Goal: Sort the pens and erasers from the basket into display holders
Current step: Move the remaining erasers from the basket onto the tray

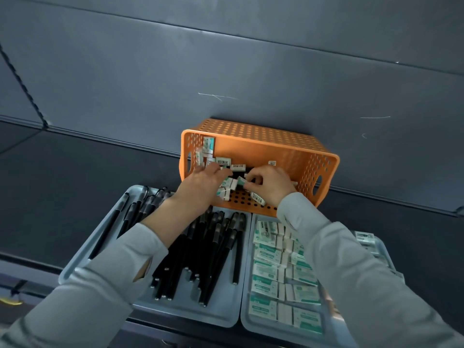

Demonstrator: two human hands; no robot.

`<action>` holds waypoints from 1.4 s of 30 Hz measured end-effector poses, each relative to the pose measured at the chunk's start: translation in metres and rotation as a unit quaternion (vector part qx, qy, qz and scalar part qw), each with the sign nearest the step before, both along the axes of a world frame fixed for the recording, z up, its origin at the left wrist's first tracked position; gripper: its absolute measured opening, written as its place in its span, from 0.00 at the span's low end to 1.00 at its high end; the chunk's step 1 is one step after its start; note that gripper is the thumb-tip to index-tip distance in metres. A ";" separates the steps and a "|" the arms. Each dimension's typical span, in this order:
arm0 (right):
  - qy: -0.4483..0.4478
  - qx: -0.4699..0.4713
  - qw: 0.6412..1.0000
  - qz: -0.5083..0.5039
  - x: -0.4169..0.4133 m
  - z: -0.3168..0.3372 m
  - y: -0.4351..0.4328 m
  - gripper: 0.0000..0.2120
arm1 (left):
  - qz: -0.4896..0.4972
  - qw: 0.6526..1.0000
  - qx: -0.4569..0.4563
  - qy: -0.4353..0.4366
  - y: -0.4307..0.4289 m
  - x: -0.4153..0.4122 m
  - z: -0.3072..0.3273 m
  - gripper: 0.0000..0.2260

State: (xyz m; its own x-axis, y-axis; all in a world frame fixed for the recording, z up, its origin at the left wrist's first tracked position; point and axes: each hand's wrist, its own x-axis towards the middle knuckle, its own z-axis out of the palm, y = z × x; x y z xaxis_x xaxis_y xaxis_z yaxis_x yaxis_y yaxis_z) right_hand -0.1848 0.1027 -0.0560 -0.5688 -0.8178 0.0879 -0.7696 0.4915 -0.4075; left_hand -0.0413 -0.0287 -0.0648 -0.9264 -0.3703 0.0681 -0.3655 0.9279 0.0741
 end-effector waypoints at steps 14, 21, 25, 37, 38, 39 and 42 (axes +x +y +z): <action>0.124 0.064 0.989 0.051 -0.002 0.000 -0.040 0.14 | -0.017 0.999 -0.024 0.023 0.005 -0.002 0.004 0.19; 0.104 0.022 0.994 0.007 -0.009 0.012 -0.019 0.12 | 0.023 0.993 0.044 0.110 0.005 0.003 0.003 0.17; 0.054 -0.006 0.997 -0.052 -0.013 0.037 0.013 0.14 | 0.064 0.982 0.070 0.166 0.006 -0.006 0.011 0.15; 0.019 0.128 0.992 0.013 -0.001 -0.001 0.031 0.23 | 0.107 0.990 0.070 0.053 0.010 -0.031 0.004 0.26; 0.029 0.134 0.991 0.011 -0.001 -0.003 0.028 0.24 | 0.108 0.991 0.061 0.040 0.009 -0.031 0.005 0.26; 0.041 0.139 0.989 0.004 -0.001 -0.004 0.026 0.24 | 0.109 0.992 0.054 0.030 0.009 -0.030 0.005 0.26; 0.070 0.146 0.987 -0.021 -0.001 -0.004 0.021 0.21 | 0.115 0.992 0.055 0.021 0.008 -0.027 0.008 0.27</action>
